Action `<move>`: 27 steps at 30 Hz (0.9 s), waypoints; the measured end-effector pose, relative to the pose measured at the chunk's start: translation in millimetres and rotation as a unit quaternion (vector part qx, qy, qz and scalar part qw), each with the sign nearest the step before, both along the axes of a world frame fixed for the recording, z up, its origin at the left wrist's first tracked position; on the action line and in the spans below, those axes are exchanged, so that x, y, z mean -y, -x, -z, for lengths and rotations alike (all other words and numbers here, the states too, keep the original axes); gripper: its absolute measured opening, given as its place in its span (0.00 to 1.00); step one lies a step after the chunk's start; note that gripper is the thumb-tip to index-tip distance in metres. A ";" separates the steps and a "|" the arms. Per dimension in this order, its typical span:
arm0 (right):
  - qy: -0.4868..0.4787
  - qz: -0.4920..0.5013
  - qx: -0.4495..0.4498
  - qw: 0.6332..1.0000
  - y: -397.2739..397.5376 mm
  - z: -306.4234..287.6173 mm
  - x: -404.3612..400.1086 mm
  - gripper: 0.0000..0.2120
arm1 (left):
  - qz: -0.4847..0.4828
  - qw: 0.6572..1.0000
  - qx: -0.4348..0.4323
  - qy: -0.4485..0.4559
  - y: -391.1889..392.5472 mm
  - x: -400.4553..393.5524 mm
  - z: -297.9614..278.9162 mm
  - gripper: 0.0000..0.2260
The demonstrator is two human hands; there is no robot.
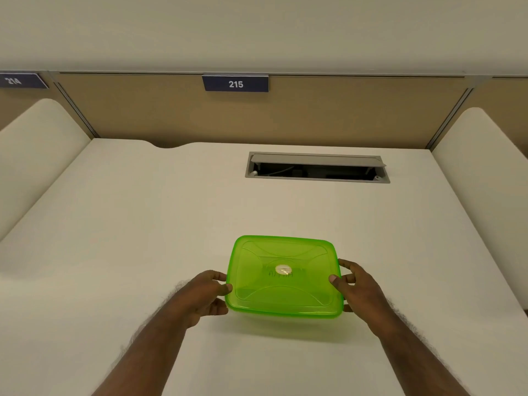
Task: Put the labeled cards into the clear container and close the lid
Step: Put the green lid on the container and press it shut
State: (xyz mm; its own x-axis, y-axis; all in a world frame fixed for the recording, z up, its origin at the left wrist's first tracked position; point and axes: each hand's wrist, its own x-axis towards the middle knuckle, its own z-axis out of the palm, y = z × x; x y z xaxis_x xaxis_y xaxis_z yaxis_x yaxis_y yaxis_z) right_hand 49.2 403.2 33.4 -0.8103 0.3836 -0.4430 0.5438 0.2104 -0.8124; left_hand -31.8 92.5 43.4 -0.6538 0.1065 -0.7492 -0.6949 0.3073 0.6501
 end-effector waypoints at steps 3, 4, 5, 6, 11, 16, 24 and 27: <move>0.033 0.005 -0.004 0.999 -0.6 -0.2 -0.6 0.20 | -0.002 0.999 0.029 -0.041 2.6 5.7 -0.3 0.12; 0.045 0.005 -0.004 0.999 -0.8 -0.6 -1.0 0.21 | -0.004 0.998 0.033 -0.052 2.5 7.2 -0.5 0.12; 0.056 0.004 -0.004 0.998 -1.2 -1.0 -1.7 0.21 | -0.007 0.998 0.033 -0.060 2.0 8.4 -0.5 0.13; 0.066 0.002 -0.004 0.998 -1.6 -1.5 -2.4 0.21 | -0.013 0.997 0.030 -0.063 0.9 8.8 0.0 0.14; 0.082 -0.014 -0.004 0.997 -3.5 -1.5 -6.3 0.23 | -0.042 0.997 0.019 -0.061 -8.7 7.5 6.5 0.15; 0.083 -0.010 -0.004 0.996 -2.0 1.4 -6.7 0.22 | -0.039 0.998 0.016 -0.036 -11.8 5.0 8.1 0.15; 0.071 -0.024 0.024 0.997 0.8 1.5 -12.4 0.21 | -0.022 0.994 -0.109 0.009 32.4 -29.3 -4.3 0.11; 0.072 -0.045 0.060 0.995 5.8 -3.9 -18.3 0.20 | -0.053 0.995 -0.090 0.006 51.8 -41.5 -5.8 0.11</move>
State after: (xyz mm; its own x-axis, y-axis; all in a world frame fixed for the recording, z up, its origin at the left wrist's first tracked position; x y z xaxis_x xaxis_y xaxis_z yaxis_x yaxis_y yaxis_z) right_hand 43.4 421.5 37.2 -0.7765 0.2372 -0.5838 0.6230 0.1500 -0.7677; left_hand -83.6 134.0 49.2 -0.7842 0.0225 -0.6201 -0.5966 0.2472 0.7635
